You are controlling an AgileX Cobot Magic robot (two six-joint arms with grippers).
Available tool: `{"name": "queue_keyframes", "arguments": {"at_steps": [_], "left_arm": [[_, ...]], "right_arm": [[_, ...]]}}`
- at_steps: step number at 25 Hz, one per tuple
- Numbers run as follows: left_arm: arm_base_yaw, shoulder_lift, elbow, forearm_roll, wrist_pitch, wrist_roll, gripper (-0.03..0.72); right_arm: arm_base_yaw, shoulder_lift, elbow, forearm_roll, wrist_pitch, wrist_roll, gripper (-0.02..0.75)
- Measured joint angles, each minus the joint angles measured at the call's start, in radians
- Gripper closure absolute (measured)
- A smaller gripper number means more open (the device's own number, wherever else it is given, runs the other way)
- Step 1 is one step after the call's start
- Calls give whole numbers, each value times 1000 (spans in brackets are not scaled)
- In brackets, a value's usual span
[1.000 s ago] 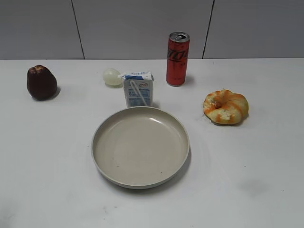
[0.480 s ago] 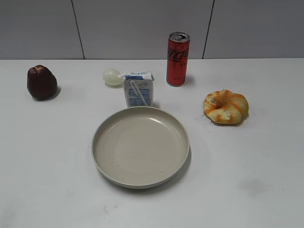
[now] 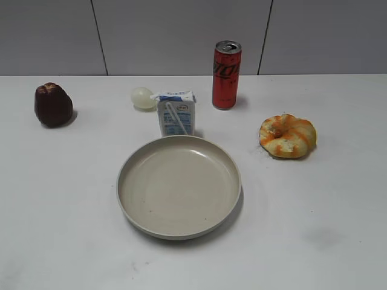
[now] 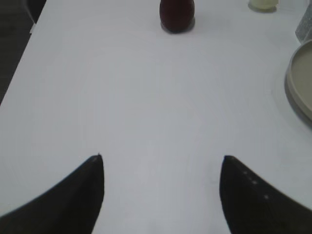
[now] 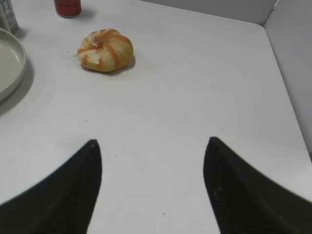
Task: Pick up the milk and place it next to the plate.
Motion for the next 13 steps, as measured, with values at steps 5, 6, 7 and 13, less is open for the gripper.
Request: {"name": "queue_keyframes", "arguments": {"at_steps": [5, 6, 7, 13], "left_arm": [[0, -59, 0, -5, 3, 0, 129], [0, -59, 0, -6, 3, 0, 129], [0, -60, 0, -7, 3, 0, 129], [0, -60, 0, -7, 3, 0, 129]], "right_arm": [[0, 0, 0, 0, 0, 0, 241], [0, 0, 0, 0, 0, 0, 241], [0, 0, 0, 0, 0, 0, 241], [0, 0, 0, 0, 0, 0, 241]]}}
